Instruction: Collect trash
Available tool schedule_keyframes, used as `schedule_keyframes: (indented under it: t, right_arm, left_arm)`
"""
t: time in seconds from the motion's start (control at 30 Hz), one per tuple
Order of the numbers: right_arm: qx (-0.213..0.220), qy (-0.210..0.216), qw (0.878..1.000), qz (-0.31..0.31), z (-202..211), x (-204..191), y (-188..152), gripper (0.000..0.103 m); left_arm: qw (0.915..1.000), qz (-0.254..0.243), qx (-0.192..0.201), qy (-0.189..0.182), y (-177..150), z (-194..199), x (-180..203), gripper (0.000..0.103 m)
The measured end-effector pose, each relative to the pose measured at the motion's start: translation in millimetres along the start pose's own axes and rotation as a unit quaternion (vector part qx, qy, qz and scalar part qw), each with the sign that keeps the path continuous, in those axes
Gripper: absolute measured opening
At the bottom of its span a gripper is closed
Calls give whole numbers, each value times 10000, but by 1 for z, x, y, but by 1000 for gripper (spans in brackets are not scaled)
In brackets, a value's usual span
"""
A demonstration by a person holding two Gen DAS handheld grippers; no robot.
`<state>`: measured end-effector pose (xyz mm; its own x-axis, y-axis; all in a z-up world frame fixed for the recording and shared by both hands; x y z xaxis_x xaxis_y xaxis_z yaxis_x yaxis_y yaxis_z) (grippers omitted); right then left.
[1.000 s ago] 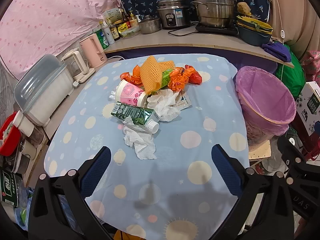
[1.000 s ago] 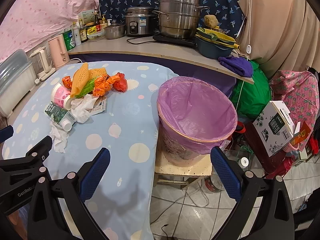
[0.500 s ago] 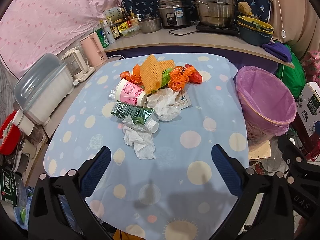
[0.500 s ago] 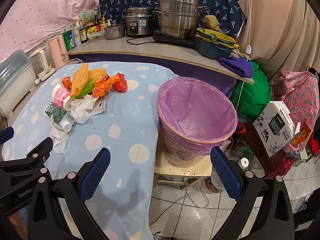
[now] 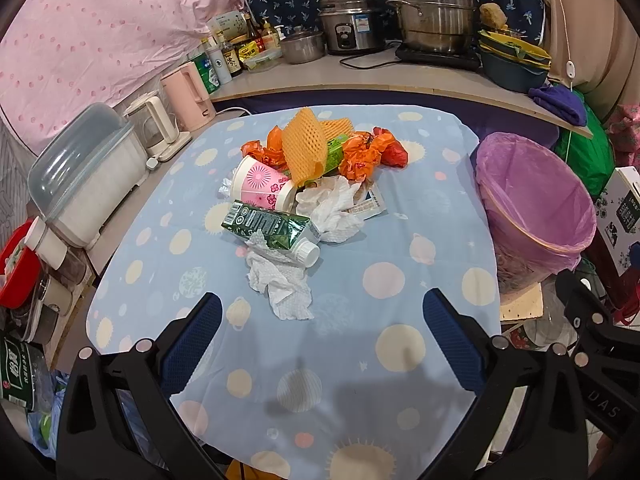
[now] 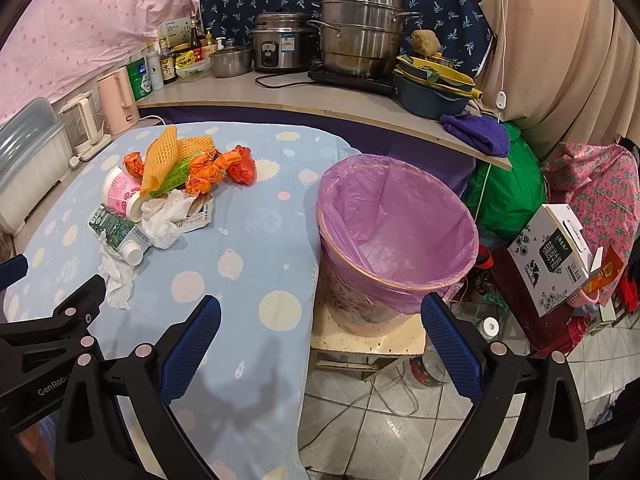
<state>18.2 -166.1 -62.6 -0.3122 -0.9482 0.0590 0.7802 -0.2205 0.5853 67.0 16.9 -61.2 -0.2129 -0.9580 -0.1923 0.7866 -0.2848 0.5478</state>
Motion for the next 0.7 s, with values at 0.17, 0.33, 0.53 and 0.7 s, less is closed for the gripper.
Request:
schedule_keyframes:
  t: [0.17, 0.33, 0.53, 0.7]
  right_arm:
    - [-15, 6, 10000, 14, -2, -2, 0, 96]
    - [-26, 4, 10000, 28, -12, -5, 5, 96]
    - [-25, -37, 10000, 11, -17, -3, 11, 96]
    - [115, -69, 9999, -65, -15, 2, 21, 96]
  left_arm:
    - [9999, 46, -75, -51, -2, -7, -3, 96]
    - [9993, 169, -251, -209, -2, -18, -5, 96]
    - [9989, 214, -245, -323, 1, -21, -8, 96]
    - [9978, 361, -237, -500, 7, -29, -18, 96]
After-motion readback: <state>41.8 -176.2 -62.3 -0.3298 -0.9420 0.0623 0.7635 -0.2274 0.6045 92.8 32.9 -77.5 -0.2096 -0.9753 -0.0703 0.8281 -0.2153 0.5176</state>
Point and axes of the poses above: each gripper's, at about its wrist camera, not at the fingertips, and z roughly against the way its jaws point, x to its right, y to its top, the point moved 9 cm from there along -z, roughly the way its jaws point, and after that the axes turned 6 degrees about -x, right-handed, at the moved point
